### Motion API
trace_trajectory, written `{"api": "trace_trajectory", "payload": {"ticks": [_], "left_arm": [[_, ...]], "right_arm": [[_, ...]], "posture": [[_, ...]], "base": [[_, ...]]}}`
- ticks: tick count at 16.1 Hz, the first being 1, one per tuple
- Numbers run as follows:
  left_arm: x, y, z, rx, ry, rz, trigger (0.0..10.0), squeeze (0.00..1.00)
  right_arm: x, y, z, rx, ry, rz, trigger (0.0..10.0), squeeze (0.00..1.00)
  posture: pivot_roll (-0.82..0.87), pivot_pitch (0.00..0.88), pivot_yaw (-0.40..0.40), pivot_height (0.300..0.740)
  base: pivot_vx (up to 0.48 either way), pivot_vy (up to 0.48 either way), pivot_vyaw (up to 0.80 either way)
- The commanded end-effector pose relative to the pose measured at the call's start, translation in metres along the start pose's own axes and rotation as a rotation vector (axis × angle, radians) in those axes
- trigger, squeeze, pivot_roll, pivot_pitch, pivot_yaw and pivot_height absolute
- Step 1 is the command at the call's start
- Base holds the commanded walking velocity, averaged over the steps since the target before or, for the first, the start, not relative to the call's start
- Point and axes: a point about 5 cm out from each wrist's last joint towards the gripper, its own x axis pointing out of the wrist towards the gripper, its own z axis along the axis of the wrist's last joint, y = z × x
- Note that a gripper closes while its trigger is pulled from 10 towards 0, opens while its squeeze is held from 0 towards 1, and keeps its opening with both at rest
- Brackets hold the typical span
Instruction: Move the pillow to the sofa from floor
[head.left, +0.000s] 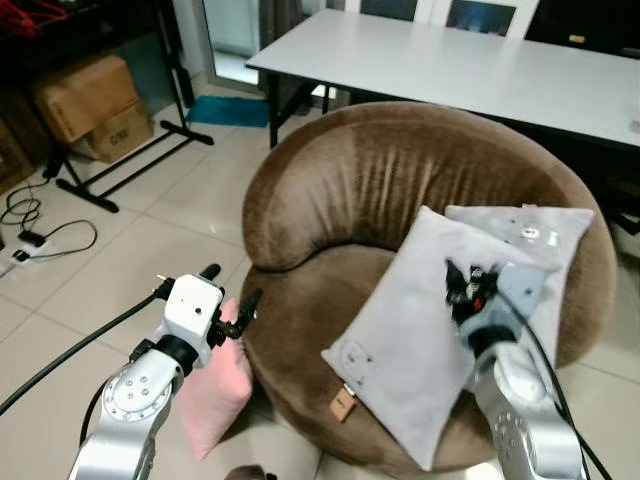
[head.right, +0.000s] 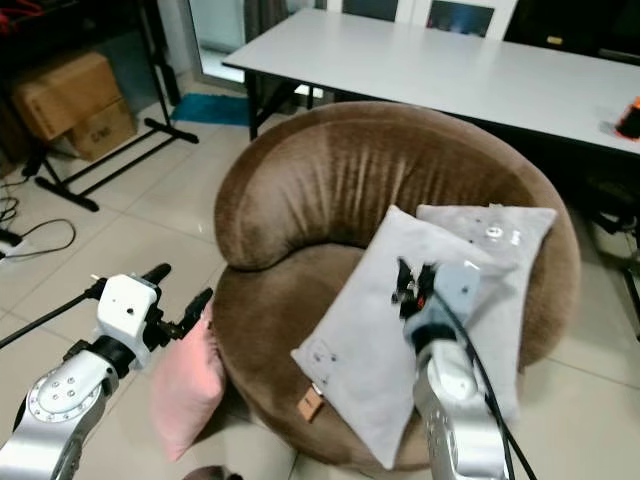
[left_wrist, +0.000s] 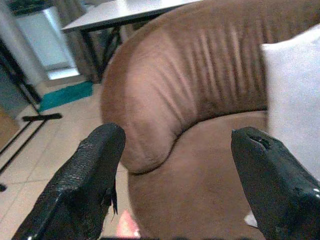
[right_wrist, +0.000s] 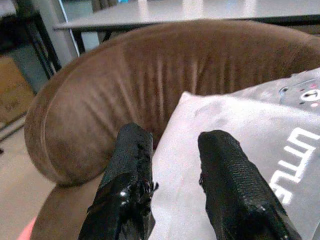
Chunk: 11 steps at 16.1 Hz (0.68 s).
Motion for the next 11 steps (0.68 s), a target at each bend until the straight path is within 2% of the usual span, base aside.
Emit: {"api": "trace_trajectory", "payload": {"ticks": [1, 11], "left_arm": [[-0.0006, 0.0053, 0.002, 0.019, -0.004, 0.033, 10.0, 0.0], [0.0036, -0.0027, -0.0001, 0.02, -0.01, 0.045, 10.0, 0.0]], "right_arm": [[-0.0011, 0.0048, 0.0067, 0.01, -0.008, 0.015, 10.0, 0.0], [-0.005, 0.0111, 0.0046, 0.041, 0.069, 0.069, 10.0, 0.0]], "posture": [[0.03, 0.019, -0.017, 0.74], [0.03, 0.02, -0.018, 0.74]], "base": [[0.0, 0.319, 0.0], [0.0, 0.313, 0.0]]}}
